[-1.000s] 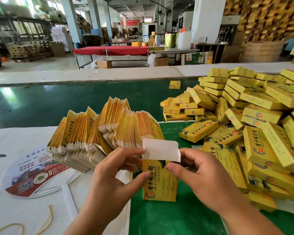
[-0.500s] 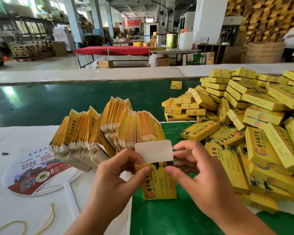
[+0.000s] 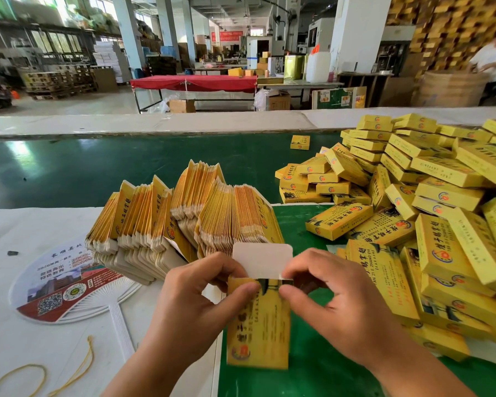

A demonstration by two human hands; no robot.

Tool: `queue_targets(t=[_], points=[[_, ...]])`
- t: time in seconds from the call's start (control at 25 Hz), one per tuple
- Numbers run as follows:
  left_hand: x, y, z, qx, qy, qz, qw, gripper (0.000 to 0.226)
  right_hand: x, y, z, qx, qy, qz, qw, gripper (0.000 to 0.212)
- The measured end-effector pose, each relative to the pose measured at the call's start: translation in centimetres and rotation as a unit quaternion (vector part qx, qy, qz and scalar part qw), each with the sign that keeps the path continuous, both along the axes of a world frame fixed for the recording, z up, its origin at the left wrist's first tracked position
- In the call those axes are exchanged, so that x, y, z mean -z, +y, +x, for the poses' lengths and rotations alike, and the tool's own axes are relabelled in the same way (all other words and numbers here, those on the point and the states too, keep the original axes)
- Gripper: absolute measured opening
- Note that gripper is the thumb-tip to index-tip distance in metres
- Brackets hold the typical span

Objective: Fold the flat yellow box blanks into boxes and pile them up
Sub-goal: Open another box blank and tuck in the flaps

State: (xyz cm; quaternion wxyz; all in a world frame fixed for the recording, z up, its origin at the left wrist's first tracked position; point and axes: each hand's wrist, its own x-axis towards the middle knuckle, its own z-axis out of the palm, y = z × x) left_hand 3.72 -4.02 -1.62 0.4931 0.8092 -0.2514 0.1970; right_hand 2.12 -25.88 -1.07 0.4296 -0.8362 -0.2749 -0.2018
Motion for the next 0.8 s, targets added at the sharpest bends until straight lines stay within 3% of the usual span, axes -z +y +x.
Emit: queue_targets(t=[0.16, 0.4, 0.64, 0.8], points=[[-0.4, 0.0, -0.1, -0.02, -0.04, 0.039, 0.998, 0.022, 0.1, 0.2, 0.2, -0.024, 0.041, -0.012, 0.999, 0.016], [-1.0, -0.1, -0.9, -0.031, -0.123, 0.036, 0.991, 0.023, -0.8, 0.3, -0.5, 0.004, -0.1, -0.016, 0.995, 0.017], [-0.8, 0.4, -0.4, -0.029, -0.08, 0.059, 0.995, 0.026, -0.6, 0.6, -0.3, -0.007, -0.066, -0.028, 0.997, 0.017], [-0.4, 0.2, -0.3, 0.022, -0.043, -0.009, 0.999, 0.018, -0.1, 0.6, -0.2, -0.008, -0.034, 0.005, 0.999, 0.013]])
